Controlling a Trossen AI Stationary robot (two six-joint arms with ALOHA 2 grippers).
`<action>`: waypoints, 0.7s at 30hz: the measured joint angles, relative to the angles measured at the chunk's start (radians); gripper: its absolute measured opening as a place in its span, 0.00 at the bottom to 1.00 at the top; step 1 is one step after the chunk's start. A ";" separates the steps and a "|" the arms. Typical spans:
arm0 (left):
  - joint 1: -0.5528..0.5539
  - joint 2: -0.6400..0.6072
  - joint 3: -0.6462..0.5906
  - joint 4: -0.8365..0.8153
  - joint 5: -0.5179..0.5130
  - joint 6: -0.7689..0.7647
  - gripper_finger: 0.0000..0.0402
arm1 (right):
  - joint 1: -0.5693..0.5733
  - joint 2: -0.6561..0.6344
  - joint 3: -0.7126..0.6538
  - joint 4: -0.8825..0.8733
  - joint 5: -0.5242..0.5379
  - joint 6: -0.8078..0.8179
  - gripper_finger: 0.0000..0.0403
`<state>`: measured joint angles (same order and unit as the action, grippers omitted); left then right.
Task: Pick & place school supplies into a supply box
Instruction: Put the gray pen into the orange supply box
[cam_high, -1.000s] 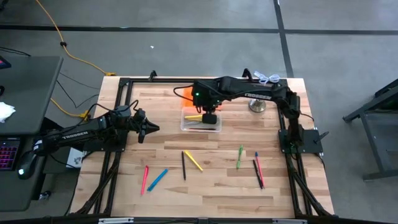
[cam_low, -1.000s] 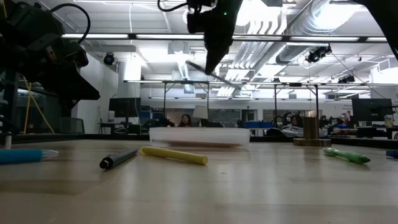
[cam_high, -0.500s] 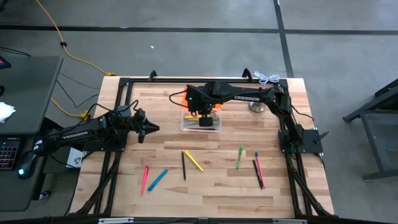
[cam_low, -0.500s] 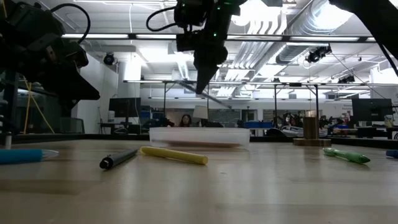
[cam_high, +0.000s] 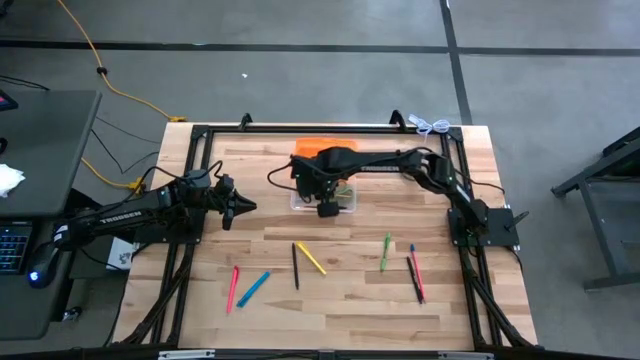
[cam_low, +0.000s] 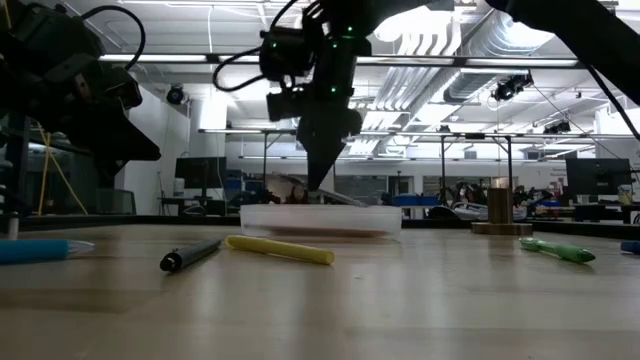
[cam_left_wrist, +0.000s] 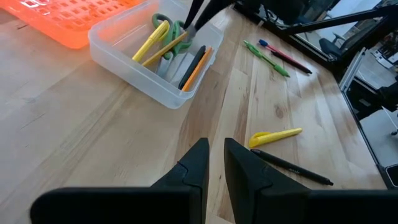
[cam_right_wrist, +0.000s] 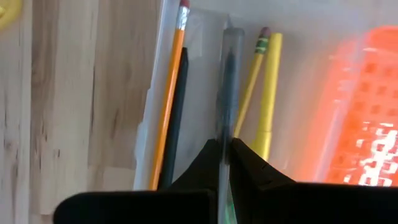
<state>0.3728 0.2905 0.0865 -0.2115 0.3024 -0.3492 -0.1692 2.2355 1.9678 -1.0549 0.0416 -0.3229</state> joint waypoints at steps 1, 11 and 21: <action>0.000 0.000 0.000 0.000 0.000 0.000 0.20 | 0.000 0.006 0.000 -0.001 -0.007 0.003 0.01; 0.000 0.000 0.000 0.000 0.000 0.000 0.20 | 0.000 0.011 0.000 0.007 -0.061 0.032 0.01; 0.000 0.000 0.000 0.000 0.000 0.000 0.20 | -0.002 0.012 -0.028 0.048 -0.077 0.034 0.01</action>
<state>0.3729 0.2904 0.0868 -0.2115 0.3027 -0.3489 -0.1708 2.2472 1.9402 -1.0068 -0.0353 -0.2885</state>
